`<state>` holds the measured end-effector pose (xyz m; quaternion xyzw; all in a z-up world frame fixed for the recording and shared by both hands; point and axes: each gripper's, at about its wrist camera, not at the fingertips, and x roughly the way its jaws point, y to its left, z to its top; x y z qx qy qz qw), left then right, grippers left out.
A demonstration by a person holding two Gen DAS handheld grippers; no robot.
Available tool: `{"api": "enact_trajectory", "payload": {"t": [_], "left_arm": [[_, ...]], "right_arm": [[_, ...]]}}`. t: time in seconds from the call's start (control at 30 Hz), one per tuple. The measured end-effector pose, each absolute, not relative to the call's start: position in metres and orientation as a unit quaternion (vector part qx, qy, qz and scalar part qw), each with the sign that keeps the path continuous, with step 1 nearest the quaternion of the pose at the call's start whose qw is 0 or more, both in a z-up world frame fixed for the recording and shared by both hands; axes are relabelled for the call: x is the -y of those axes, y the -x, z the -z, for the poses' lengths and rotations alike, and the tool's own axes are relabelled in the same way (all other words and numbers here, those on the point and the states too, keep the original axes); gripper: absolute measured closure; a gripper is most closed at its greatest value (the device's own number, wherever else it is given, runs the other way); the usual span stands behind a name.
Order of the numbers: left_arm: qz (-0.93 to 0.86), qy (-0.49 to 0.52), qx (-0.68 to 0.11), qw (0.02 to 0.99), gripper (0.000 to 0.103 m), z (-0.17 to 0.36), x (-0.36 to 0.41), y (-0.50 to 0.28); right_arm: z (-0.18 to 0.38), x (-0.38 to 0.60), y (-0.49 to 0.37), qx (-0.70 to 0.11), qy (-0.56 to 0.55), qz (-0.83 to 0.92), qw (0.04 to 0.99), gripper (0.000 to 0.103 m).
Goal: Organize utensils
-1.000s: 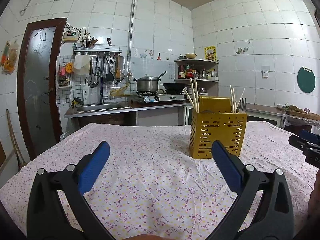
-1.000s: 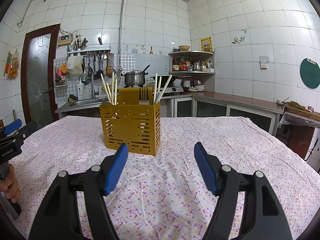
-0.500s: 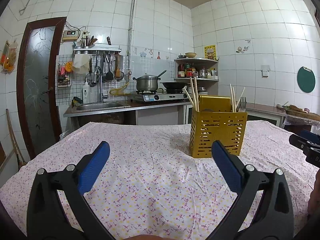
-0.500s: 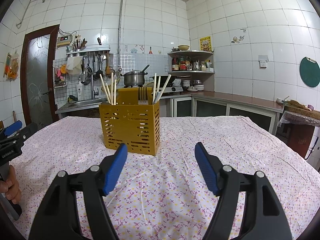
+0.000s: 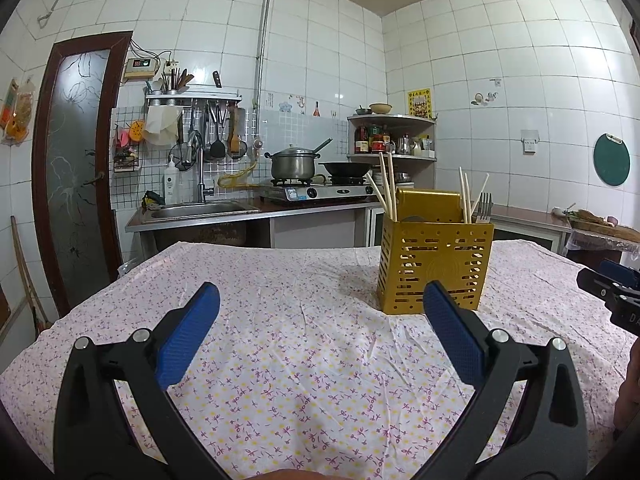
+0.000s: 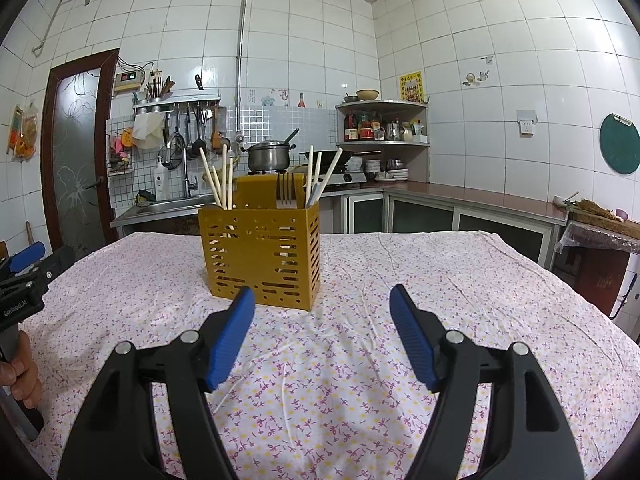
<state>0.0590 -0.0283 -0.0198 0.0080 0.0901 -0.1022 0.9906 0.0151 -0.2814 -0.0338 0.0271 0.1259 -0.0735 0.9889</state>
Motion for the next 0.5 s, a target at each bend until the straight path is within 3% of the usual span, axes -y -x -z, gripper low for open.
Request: {"api": "enact_trajectory", "payload": {"t": [0.5], "left_arm": [[0.103, -0.006, -0.095, 0.990, 0.005, 0.0184, 0.0282, -0.0596]], "right_arm": [[0.0346, 0.2787, -0.0162, -0.129, -0.031, 0.074, 0.988, 0.034]]}}
